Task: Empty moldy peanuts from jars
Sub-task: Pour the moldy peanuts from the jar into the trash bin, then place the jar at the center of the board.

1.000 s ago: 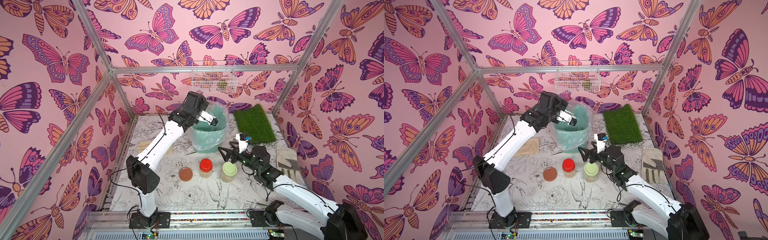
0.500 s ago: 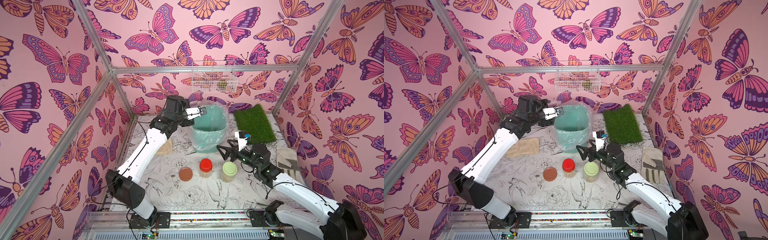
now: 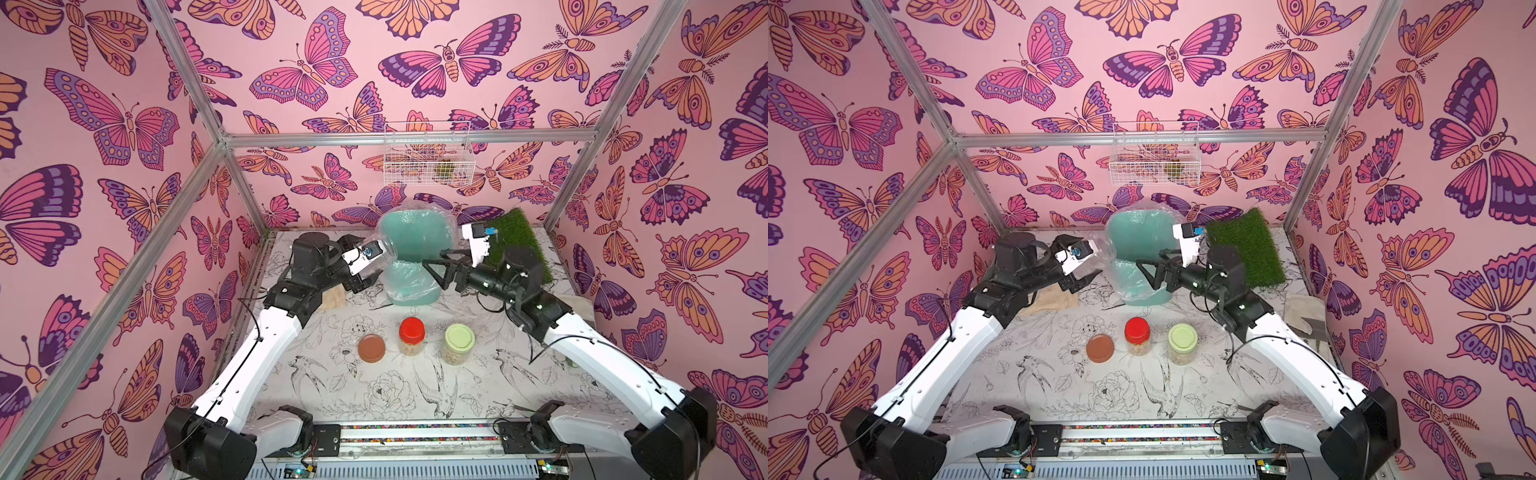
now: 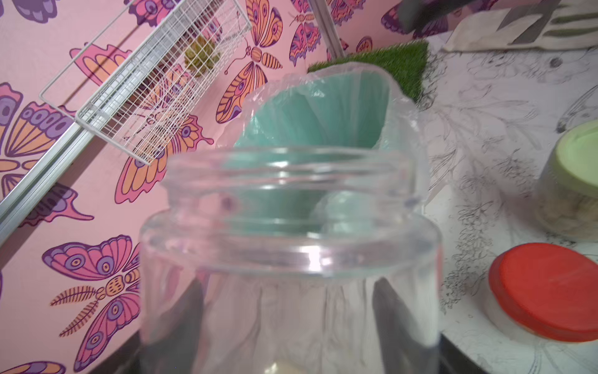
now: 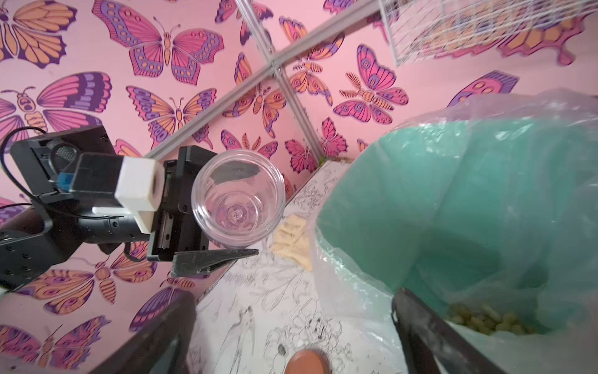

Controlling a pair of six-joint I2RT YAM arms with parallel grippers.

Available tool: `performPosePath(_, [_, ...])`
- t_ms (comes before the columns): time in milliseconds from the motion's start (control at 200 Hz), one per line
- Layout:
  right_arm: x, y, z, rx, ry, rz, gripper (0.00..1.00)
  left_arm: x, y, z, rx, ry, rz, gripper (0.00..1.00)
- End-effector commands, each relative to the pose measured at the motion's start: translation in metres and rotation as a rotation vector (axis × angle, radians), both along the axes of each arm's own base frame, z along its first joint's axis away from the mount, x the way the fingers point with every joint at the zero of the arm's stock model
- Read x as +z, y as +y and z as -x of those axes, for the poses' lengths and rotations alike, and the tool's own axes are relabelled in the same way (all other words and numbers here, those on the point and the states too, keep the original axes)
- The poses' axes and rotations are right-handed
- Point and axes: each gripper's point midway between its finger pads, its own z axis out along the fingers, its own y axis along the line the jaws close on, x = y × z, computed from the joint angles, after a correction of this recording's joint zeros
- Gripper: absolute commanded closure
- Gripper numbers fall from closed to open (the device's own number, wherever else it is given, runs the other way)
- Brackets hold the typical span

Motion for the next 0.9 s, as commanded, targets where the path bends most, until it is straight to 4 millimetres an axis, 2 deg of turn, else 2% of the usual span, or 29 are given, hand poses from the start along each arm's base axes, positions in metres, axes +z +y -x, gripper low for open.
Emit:
performPosePath(0, [-0.015, 0.019, 0.013, 0.109, 0.124, 0.075, 0.06, 0.022, -0.01, 0.02, -0.098, -0.039, 0.104, 1.0])
performPosePath(180, [-0.017, 0.047, 0.021, 0.204, 0.139, 0.151, 0.08, 0.015, -0.014, 0.036, -0.151, -0.001, 0.128, 1.0])
performPosePath(381, [-0.033, 0.074, 0.031, 0.257, 0.174, 0.227, 0.1, 0.007, -0.016, 0.046, -0.182, 0.033, 0.137, 1.0])
performPosePath(581, [-0.048, 0.087, 0.034, 0.28, 0.207, 0.318, 0.19, 0.004, -0.017, 0.06, -0.21, 0.06, 0.149, 1.0])
performPosePath(626, [-0.045, 0.088, 0.037, 0.288, 0.206, 0.327, 0.21, 0.001, -0.016, 0.063, -0.215, 0.07, 0.152, 1.0])
performPosePath(641, [-0.057, 0.092, 0.034, 0.291, 0.228, 0.346, 0.22, 0.001, -0.017, 0.064, -0.217, 0.074, 0.153, 1.0])
performPosePath(666, [-0.059, 0.093, 0.034, 0.294, 0.233, 0.354, 0.24, 0.0, -0.016, 0.065, -0.219, 0.078, 0.155, 1.0])
performPosePath(896, [-0.065, 0.101, 0.04, 0.318, 0.245, 0.376, 0.35, -0.009, -0.015, 0.072, -0.219, 0.106, 0.163, 1.0])
